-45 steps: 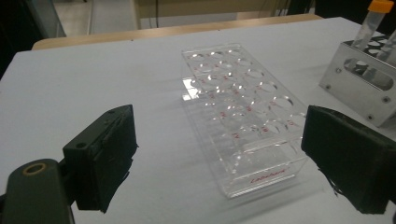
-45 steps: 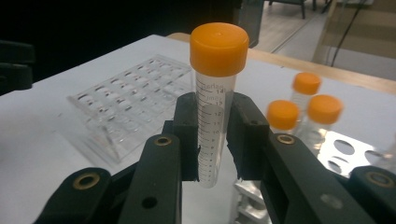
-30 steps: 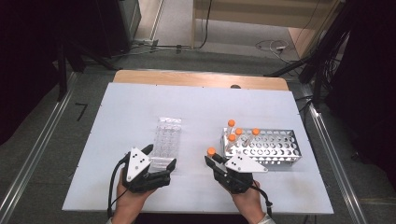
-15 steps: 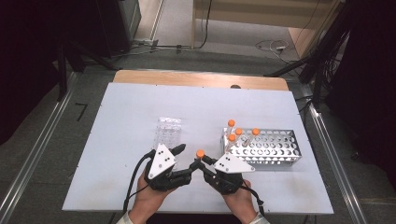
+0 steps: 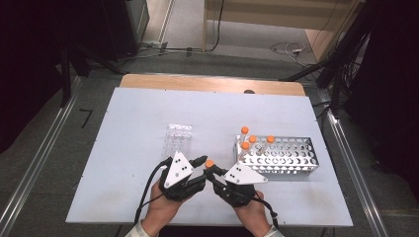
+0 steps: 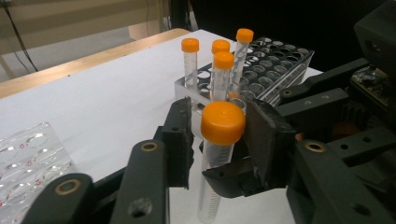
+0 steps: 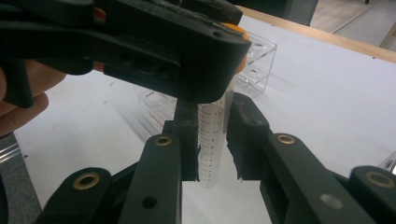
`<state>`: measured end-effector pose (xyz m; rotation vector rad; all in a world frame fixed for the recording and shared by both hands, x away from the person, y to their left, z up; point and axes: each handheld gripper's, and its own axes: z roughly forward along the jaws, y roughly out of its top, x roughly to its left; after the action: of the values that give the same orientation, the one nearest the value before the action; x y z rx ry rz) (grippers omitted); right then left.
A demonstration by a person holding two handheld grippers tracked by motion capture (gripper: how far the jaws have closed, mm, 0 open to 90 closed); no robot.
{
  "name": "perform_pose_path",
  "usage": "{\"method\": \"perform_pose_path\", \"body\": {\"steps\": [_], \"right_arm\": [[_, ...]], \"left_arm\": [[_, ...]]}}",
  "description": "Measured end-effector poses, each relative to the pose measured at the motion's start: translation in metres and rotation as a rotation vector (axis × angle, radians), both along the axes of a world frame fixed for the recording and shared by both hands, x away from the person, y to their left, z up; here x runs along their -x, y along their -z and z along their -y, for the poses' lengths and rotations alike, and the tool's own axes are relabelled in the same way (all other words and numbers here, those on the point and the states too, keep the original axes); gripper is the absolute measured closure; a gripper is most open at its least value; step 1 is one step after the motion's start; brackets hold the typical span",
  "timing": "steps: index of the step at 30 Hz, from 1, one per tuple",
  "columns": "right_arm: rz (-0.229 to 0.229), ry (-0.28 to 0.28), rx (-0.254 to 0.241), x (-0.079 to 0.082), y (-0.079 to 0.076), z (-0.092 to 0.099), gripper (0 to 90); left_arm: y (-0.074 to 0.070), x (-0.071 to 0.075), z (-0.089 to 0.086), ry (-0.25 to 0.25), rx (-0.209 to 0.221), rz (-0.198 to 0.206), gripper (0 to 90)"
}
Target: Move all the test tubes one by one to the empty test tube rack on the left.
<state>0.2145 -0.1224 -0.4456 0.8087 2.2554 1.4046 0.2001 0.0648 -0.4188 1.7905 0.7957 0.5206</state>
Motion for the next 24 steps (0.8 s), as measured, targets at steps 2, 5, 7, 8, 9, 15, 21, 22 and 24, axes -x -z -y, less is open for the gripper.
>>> {"method": "perform_pose_path", "body": {"steps": [2,5,7,8,9,15,21,22,24], "right_arm": [[0.001,-0.001,0.0,-0.0001,-0.0001,0.0001,72.0],[0.002,0.0,0.0,-0.0001,-0.0002,0.0002,72.0],[-0.002,0.003,-0.001,0.0002,-0.0005,0.0006,72.0],[-0.003,0.003,-0.002,0.0002,-0.0005,0.0007,72.0],[-0.002,0.004,-0.003,0.0003,-0.0007,0.0009,72.0],[-0.008,-0.001,-0.019,-0.0008,-0.0014,0.0027,68.7],[-0.052,-0.027,-0.046,-0.0062,-0.0028,0.0073,34.1],[-0.053,-0.022,-0.05,-0.0067,-0.003,0.0079,32.0],[-0.05,-0.02,-0.054,-0.0068,-0.0035,0.0095,29.6]], "left_arm": [[0.0003,0.0,0.0006,0.004,-0.004,-0.001,65.7],[0.0011,-0.0001,0.0027,0.01,-0.008,0.0,67.8],[0.0012,-0.0001,0.0031,0.009,-0.008,0.003,69.0],[0.0009,-0.0005,0.0029,0.008,-0.008,0.002,69.2],[0.0007,-0.0006,0.003,0.006,-0.008,0.002,69.4],[-0.0023,-0.0025,0.0036,0.006,-0.011,0.001,70.6],[-0.0061,-0.007,0.0022,-0.003,-0.011,-0.011,70.7],[-0.0066,-0.0074,0.0015,-0.005,-0.004,-0.014,70.7],[-0.0072,-0.0077,0.0,-0.008,0.0,-0.012,70.6]]}}
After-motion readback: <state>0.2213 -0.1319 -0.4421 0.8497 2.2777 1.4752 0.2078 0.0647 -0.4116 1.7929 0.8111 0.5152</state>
